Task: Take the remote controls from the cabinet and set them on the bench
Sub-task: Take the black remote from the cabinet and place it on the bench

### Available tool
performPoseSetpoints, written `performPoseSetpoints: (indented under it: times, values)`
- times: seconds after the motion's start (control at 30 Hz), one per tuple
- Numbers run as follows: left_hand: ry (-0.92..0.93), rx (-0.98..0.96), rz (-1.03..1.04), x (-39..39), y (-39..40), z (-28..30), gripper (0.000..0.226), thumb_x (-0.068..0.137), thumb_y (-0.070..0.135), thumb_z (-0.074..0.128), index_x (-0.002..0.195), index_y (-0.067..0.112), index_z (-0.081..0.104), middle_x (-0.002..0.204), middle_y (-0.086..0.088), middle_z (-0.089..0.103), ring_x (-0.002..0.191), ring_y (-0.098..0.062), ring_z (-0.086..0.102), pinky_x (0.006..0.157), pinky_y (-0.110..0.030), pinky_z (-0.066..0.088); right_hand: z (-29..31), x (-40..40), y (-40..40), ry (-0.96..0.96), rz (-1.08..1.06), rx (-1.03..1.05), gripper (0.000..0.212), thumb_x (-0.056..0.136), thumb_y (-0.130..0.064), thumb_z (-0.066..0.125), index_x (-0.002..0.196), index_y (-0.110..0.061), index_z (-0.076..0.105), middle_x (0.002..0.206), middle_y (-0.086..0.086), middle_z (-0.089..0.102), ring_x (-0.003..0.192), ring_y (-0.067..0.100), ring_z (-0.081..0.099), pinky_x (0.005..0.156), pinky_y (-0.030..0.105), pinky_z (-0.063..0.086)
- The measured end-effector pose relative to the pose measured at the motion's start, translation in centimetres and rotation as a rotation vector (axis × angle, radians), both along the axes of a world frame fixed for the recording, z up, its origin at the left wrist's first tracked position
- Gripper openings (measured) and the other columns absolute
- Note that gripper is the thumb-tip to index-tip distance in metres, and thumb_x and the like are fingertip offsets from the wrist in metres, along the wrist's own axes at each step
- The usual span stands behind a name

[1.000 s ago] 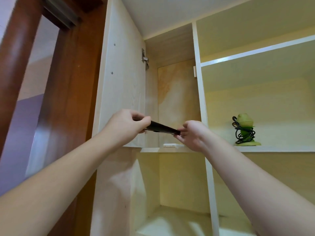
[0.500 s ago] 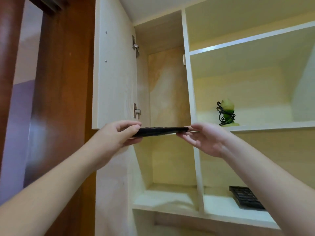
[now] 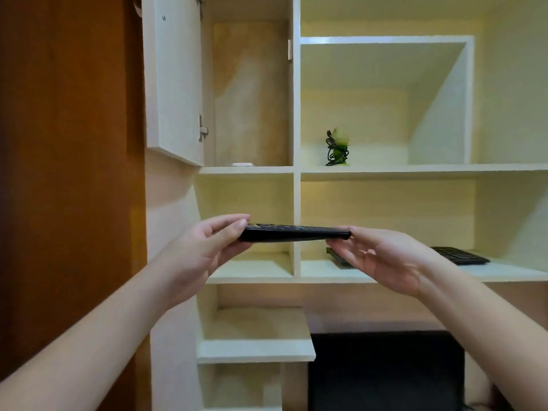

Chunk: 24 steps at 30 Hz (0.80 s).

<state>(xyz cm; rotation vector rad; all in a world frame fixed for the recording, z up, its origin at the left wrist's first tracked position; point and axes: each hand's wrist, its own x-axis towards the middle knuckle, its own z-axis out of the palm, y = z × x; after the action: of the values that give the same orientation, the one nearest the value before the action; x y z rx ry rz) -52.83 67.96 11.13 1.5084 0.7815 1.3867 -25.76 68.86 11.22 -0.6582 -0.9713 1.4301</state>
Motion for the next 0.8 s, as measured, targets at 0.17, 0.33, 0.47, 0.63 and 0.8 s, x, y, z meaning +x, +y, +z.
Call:
performPoseSetpoints:
  times: [0.17,0.33,0.47,0.63,0.8]
  values:
    - [-0.153,-0.071,-0.227,4.3,-0.5,-2.4,0.044,0.079,0.030,0.061,0.109,-0.002,0.067,0.113,-0.012,0.072,0.109,-0.017,0.067,0.088,-0.016,0.053,-1.8,3.9,-5.2,-0.037,-0.172,-0.018,0.030,0.095,-0.008,0.050,0.119,0.009,0.057,0.107,0.023,0.069,0.096,0.027,0.070,0.075,0.032,0.059]
    - [-0.156,-0.128,-0.357,10.7,-1.7,-4.2,0.049,0.079,0.037,0.060,0.108,-0.002,0.067,0.111,-0.013,0.073,0.110,-0.021,0.067,0.090,-0.020,0.053,-3.1,8.6,-10.9,0.015,-0.323,-0.064,0.021,0.093,-0.008,0.052,0.107,0.008,0.058,0.109,0.027,0.067,0.101,0.030,0.068,0.079,0.036,0.057]
    - [-0.061,-0.097,-0.431,16.7,-3.6,-5.1,0.045,0.079,0.041,0.060,0.107,0.008,0.070,0.114,-0.007,0.072,0.107,-0.022,0.068,0.085,-0.023,0.056,-4.4,13.6,-15.6,0.080,-0.425,-0.069,0.024,0.095,-0.008,0.049,0.112,0.007,0.056,0.106,0.025,0.067,0.098,0.026,0.068,0.075,0.034,0.058]
    - [-0.021,-0.119,-0.588,24.8,-6.6,-6.3,0.032,0.083,0.033,0.062,0.103,0.013,0.075,0.111,-0.009,0.073,0.093,-0.019,0.070,0.073,-0.021,0.055,-6.6,20.7,-22.2,0.089,-0.549,-0.074,0.020,0.092,-0.008,0.053,0.103,0.005,0.062,0.097,0.021,0.071,0.087,0.023,0.072,0.076,0.031,0.058]
    - [0.051,-0.161,-0.690,34.0,-11.5,-7.9,0.037,0.086,0.028,0.060,0.118,0.011,0.064,0.109,-0.007,0.074,0.099,-0.019,0.070,0.082,-0.026,0.055,-8.9,28.1,-29.9,0.062,-0.720,-0.057,0.024,0.093,-0.009,0.051,0.109,0.005,0.061,0.095,0.019,0.072,0.090,0.023,0.071,0.076,0.029,0.059]
